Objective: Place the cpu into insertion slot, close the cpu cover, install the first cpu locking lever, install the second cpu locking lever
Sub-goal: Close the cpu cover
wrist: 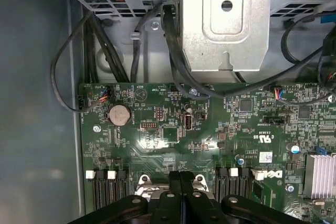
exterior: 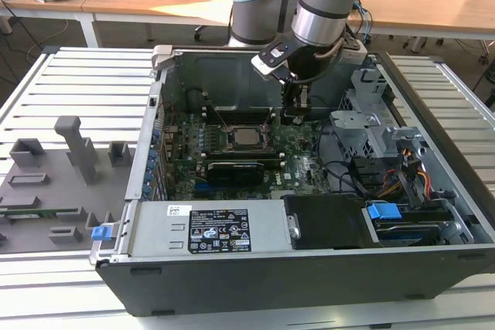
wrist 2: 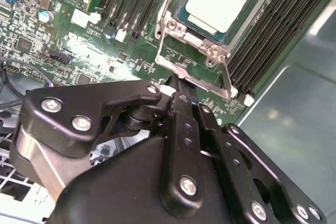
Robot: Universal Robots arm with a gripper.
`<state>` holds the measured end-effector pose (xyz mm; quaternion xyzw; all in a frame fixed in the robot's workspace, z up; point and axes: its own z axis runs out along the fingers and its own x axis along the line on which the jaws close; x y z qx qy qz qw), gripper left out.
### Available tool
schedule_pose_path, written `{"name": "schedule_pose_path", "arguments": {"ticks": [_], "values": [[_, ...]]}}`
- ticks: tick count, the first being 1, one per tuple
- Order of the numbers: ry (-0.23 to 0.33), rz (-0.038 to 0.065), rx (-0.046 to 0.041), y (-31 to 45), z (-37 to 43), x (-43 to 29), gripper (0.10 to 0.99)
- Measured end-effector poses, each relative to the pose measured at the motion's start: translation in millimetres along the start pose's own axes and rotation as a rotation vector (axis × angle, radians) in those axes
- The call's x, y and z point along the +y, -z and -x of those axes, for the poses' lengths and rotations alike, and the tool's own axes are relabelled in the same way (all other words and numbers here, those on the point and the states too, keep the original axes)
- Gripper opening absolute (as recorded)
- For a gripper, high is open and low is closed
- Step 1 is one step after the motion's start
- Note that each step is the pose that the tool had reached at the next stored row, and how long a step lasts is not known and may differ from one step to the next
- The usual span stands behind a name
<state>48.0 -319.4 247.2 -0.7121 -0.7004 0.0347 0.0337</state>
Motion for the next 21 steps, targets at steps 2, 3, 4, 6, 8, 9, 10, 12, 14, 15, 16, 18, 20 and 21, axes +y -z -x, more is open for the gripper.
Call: {"name": "schedule_pose_path", "arguments": {"ticks": [2,3,4,6,8,9,10,12,14,15,16,18,20,21], "values": [[0.0,0.0,-0.0002,-0.2,0.1,-3.1,0.106],[0.0,0.0,-0.0001,-0.4,0.1,-4.7,0.106],[0.0,0.001,-0.0002,-0.5,0.1,-6.3,0.106],[0.0,0.002,-0.0001,-0.8,0.2,-8.6,0.106],[0.0,0.003,-0.0001,-1.0,0.2,-11.4,0.106],[0.0,0.003,-0.0002,-1.2,0.3,-13.6,0.106],[0.0,0.004,-0.0001,-1.4,0.3,-15.4,0.106],[0.0,0.004,-0.0001,-1.6,0.3,-17.3,0.106],[0.0,0.005,-0.0001,-1.8,0.4,-19.5,0.106],[0.0,0.006,-0.0001,-2.0,0.4,-21.5,0.106],[0.0,0.006,-0.0001,-2.1,0.4,-22.7,0.106],[0.0,0.007,0.0,-2.5,0.5,-26.1,0.106],[0.0,0.008,-0.0002,-2.6,0.5,-28.1,0.106],[0.0,0.011,-0.0001,-2.8,0.5,-29.4,0.106]]}}
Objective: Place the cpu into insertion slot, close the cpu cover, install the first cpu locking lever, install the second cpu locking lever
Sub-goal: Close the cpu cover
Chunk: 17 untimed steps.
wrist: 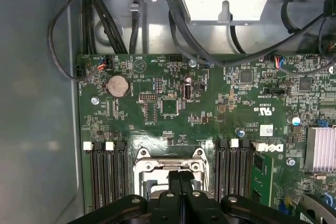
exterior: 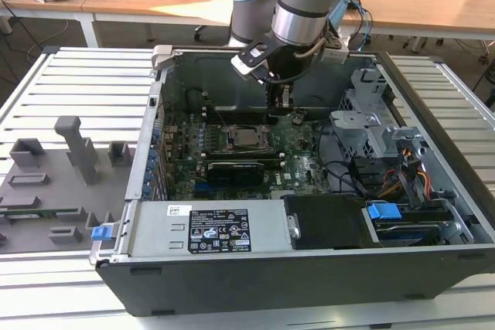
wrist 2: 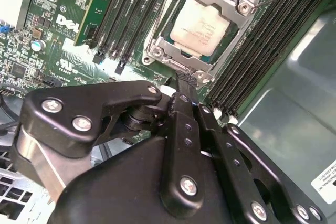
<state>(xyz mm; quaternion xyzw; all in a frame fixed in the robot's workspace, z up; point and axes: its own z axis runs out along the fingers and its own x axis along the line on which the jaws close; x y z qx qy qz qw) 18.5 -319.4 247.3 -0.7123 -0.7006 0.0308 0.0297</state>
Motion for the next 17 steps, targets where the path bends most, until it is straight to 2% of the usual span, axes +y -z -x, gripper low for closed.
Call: {"name": "schedule_pose_path", "arguments": {"ticks": [1,2,3,5,6,7,8,9,10,13,17], "values": [[0.0,0.009,0.0001,-0.3,0.0,-2.3,0.106],[0.0,0.033,0.0005,-1.1,0.1,-7.0,0.106],[0.0,0.062,0.0012,-2.1,0.1,-12.1,0.106],[0.0,0.091,0.0016,-2.8,0.3,-16.8,0.106],[0.0,0.111,0.0019,-3.3,0.3,-19.8,0.106],[0.0,0.136,0.0023,-3.9,0.4,-23.1,0.106],[0.0,0.191,0.0033,-5.3,0.5,-31.3,0.106],[0.0,0.217,0.0043,-8.5,0.8,-47.0,0.106],[0.0,0.218,0.0046,-11.9,1.6,-55.7,0.106],[-0.001,0.217,0.0025,-19.3,2.0,-64.0,0.106],[-0.001,0.215,-0.0013,-20.2,2.1,-64.3,0.106]]}}
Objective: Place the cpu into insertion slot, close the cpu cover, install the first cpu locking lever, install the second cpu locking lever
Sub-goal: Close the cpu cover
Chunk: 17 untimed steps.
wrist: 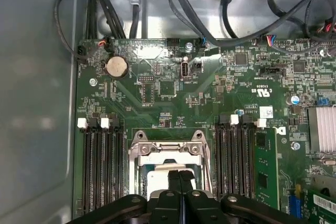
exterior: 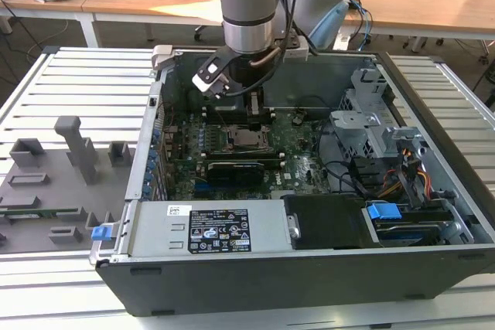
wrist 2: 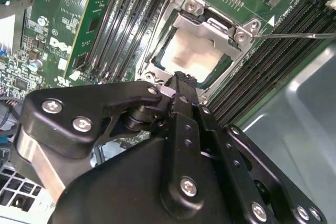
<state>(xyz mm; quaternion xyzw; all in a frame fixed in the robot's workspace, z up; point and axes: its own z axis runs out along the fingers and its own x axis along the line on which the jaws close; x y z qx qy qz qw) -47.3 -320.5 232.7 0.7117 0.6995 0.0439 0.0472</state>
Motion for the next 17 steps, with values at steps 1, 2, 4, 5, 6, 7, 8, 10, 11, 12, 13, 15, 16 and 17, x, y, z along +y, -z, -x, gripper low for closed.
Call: {"name": "schedule_pose_path", "arguments": {"ticks": [1,2,4,5,6,7,8,10,11,12,13,15,16,17], "values": [[0.0,-0.003,0.0,-0.2,-0.1,0.0,0.106],[0.0,-0.021,0.0001,-0.5,-0.1,0.0,0.106],[0.0,-0.076,-0.0013,-0.8,-0.1,0.6,0.106],[0.001,-0.105,-0.0017,-0.9,-0.1,0.9,0.106],[0.0,-0.123,-0.002,-1.0,-0.1,1.1,0.106],[0.001,-0.133,-0.0023,-1.1,-0.1,1.2,0.106],[0.0,-0.134,-0.0023,-1.0,-0.1,1.1,0.106],[0.001,-0.134,-0.0022,-1.1,-0.1,1.2,0.106],[0.001,-0.134,-0.0022,-1.1,-0.1,1.2,0.106],[0.006,-0.134,-0.0019,-1.1,-0.1,1.2,0.106],[0.018,-0.134,-0.0016,-1.1,-0.1,1.2,0.106],[0.074,-0.133,-0.0023,-1.1,-0.1,1.2,0.106],[0.092,-0.133,-0.0033,-1.1,-0.1,1.2,0.106],[0.111,-0.133,-0.0043,-1.1,-0.1,1.2,0.106]]}}
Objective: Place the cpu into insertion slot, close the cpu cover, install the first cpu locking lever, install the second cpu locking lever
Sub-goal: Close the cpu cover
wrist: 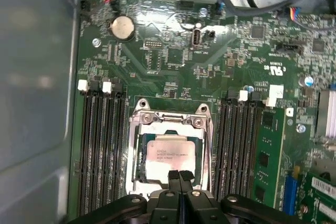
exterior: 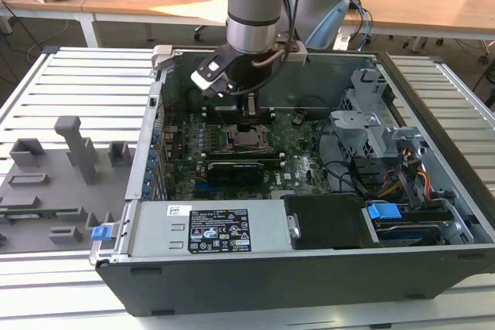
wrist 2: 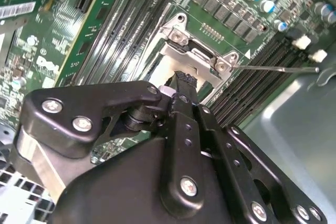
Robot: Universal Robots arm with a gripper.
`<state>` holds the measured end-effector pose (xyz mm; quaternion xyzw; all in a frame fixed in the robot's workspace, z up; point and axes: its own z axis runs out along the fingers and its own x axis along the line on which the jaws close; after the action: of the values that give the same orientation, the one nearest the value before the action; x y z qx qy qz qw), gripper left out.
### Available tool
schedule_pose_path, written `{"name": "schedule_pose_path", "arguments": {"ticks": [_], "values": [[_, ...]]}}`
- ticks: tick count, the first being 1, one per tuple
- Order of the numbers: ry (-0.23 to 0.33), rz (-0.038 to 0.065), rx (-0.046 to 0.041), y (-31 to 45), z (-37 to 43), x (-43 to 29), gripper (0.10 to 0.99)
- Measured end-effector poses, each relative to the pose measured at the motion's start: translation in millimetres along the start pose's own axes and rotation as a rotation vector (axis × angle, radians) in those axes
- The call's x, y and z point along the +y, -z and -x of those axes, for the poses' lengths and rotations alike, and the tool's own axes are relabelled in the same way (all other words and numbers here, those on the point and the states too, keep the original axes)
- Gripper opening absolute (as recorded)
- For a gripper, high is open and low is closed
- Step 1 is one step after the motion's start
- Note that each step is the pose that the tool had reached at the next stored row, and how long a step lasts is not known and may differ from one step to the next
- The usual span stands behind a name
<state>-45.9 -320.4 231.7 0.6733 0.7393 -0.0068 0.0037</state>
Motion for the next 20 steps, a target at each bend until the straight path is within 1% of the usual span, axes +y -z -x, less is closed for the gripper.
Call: {"name": "schedule_pose_path", "arguments": {"ticks": [4,5,9,10,14,20], "values": [[0.069,0.0,-0.0078,0.0,0.0,0.0,0.106],[0.106,0.001,-0.0111,0.0,0.0,0.0,0.106],[0.18,0.001,-0.0174,0.0,0.0,0.0,0.106],[0.206,0.001,-0.0201,0.0,-0.1,0.0,0.106],[0.26,0.002,-0.0251,0.0,-0.1,0.0,0.106],[0.366,0.003,-0.0325,0.0,-0.2,0.0,0.106]]}}
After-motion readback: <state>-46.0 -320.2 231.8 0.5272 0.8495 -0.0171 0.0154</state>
